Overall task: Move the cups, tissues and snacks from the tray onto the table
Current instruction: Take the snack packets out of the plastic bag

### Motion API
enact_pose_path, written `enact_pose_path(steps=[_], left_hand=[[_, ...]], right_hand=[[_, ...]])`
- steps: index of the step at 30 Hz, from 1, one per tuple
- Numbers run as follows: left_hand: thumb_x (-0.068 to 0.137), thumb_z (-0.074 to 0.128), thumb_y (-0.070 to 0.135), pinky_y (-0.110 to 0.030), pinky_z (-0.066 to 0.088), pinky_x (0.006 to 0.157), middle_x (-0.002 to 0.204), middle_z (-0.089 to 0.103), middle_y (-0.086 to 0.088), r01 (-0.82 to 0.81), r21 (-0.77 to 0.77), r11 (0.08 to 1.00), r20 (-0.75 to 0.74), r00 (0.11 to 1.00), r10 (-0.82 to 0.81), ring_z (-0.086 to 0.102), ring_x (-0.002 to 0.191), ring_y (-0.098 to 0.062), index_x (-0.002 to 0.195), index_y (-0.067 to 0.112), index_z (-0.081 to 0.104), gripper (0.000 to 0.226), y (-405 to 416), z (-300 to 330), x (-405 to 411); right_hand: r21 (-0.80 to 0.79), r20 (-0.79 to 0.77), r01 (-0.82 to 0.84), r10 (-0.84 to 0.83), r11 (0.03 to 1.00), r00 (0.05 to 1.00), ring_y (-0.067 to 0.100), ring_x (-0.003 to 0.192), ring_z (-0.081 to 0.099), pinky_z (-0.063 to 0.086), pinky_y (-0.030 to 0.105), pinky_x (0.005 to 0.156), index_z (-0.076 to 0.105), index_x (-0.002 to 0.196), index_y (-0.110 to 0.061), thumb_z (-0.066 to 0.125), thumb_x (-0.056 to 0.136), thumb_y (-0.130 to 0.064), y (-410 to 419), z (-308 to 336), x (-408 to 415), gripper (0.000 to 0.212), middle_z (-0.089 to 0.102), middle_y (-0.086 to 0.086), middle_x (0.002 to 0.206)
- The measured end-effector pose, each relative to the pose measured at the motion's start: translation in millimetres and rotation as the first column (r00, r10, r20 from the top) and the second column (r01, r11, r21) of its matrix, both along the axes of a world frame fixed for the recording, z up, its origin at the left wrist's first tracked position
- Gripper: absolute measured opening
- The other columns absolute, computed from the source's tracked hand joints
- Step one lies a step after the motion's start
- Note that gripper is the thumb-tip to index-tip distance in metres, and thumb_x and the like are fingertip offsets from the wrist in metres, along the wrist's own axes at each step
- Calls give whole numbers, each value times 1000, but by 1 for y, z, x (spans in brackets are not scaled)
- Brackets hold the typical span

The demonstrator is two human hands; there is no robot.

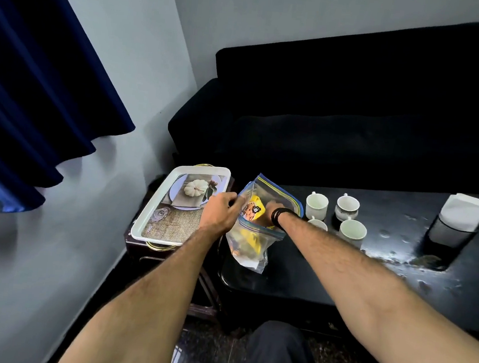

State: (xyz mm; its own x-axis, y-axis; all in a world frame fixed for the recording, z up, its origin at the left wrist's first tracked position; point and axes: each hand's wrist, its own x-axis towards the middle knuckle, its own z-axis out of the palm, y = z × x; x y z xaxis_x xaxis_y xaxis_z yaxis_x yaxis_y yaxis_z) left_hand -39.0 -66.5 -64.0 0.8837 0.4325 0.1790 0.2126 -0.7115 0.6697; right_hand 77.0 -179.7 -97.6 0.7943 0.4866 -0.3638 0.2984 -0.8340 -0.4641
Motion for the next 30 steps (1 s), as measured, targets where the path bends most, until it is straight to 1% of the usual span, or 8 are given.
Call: enact_pose_path(steps=[4,10,13,17,21,23,25,30], left_hand=[[96,48,45,-27,38,51,59,59,-1,-35,17,999,-41,999,36,45,50,-14,64,13,56,46,-2,-1,0],[94,47,40,-24,38,50,60,61,0,-151,84,985,-99,982,159,48,50,-14,66,14,59,41,1,5,5],[95,48,35,-22,32,47,58,56,4,-228,102,968,-129,962,240,47,50,-8,68,15,59,35,1,4,5],[93,50,29,-27,42,63,65,56,2,-296,89,951,-205,929,309,52,60,-16,86,12,67,25,-4,4,3],[93,45,26,-35,45,75,89,61,-11,-367,109,924,-195,904,381,55,79,-28,98,7,68,30,-2,15,1],[94,45,28,-37,46,78,97,64,-16,-384,88,919,-169,904,393,59,87,-33,97,6,67,31,5,22,0],[94,45,28,-35,44,71,90,65,-17,-360,101,928,-126,920,371,59,80,-34,78,9,60,29,13,25,-1],[90,48,25,-30,32,53,57,48,-1,-361,170,917,16,931,363,42,52,-18,55,15,41,37,21,21,-9]], right_hand=[[28,36,18,-19,999,999,29,122,57,47,34,99,56,130,-11,59,91,-43,10,-7,-8,51,60,12,133],[104,233,2,-26,995,972,32,100,66,48,31,72,69,99,-10,64,80,-27,8,12,-1,26,69,15,110],[196,234,-42,-5,980,972,32,98,66,51,32,74,70,103,-15,70,75,-31,-6,35,10,32,68,12,108],[420,178,-47,-31,906,984,18,90,64,50,27,75,73,103,-15,82,72,-29,-33,63,26,36,70,4,97],[786,-280,290,-103,545,954,14,81,65,51,25,73,73,102,-7,81,75,-15,-72,77,41,28,73,3,91],[826,-451,469,-134,312,882,16,78,65,53,27,73,72,98,-9,78,78,-11,-87,74,49,21,73,4,90],[807,-486,547,-276,223,829,18,82,66,55,31,79,72,99,-10,77,79,-12,-95,65,57,21,73,7,96],[553,-181,605,-626,573,758,31,107,64,49,32,90,71,109,-19,71,80,-33,-86,18,54,32,71,11,111]])
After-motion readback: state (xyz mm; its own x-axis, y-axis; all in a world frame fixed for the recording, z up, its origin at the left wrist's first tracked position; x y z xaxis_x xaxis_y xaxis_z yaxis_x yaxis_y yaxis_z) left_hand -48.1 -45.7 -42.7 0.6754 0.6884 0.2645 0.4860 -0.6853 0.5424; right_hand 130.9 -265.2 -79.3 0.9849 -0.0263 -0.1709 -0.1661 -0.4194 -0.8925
